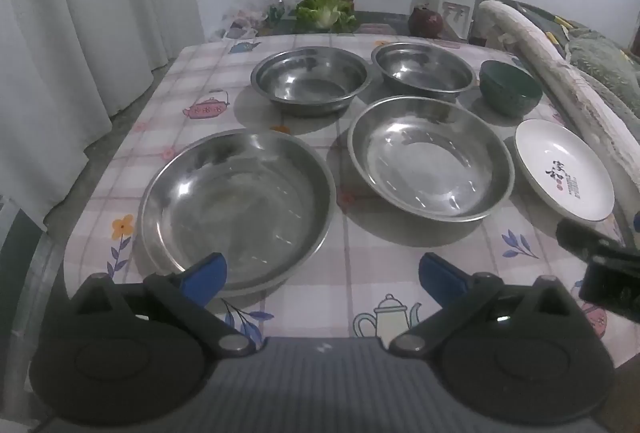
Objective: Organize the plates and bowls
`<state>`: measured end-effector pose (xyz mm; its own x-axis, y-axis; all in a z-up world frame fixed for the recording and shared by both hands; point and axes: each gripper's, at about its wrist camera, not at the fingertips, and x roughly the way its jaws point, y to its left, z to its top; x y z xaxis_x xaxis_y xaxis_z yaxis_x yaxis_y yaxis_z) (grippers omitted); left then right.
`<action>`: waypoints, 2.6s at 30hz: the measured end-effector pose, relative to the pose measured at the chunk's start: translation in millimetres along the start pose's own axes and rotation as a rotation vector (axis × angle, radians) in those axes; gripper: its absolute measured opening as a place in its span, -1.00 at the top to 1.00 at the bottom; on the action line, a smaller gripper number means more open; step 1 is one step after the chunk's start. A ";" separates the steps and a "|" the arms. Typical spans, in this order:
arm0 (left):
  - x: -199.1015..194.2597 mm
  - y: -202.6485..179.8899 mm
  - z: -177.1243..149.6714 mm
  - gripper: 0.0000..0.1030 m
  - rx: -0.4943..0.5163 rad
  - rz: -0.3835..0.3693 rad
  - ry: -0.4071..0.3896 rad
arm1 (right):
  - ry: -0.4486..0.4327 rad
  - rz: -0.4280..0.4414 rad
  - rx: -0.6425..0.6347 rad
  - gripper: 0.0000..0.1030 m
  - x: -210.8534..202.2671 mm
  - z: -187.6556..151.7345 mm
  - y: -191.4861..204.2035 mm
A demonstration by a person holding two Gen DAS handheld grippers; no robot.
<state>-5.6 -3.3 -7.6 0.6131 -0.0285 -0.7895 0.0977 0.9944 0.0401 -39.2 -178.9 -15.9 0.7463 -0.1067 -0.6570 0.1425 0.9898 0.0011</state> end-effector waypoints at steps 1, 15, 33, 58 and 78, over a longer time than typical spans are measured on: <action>-1.4 -0.9 -0.2 -1.00 0.003 0.001 0.000 | -0.004 -0.001 0.010 -0.98 -1.4 -0.5 -1.4; -22.2 -9.0 -12.7 -1.00 0.022 -0.010 -0.009 | -0.035 -0.023 -0.002 -0.98 -23.0 -3.7 0.8; -33.0 -6.3 -15.5 -1.00 0.020 0.012 -0.028 | -0.033 0.021 0.001 -0.98 -35.0 -8.7 2.0; -30.2 -2.1 -15.3 -1.00 0.012 0.025 -0.024 | -0.017 0.035 -0.004 -0.98 -32.6 -10.1 2.2; -25.7 -4.0 -15.3 -1.00 0.022 0.045 -0.014 | 0.004 0.022 -0.026 -0.98 -23.2 -13.6 4.2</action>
<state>-33.7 -5.0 3.2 0.6282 0.0149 -0.7779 0.0870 0.9922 0.0893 -64.8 -171.0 -10.9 0.7463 -0.0849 -0.6602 0.1091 0.9940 -0.0045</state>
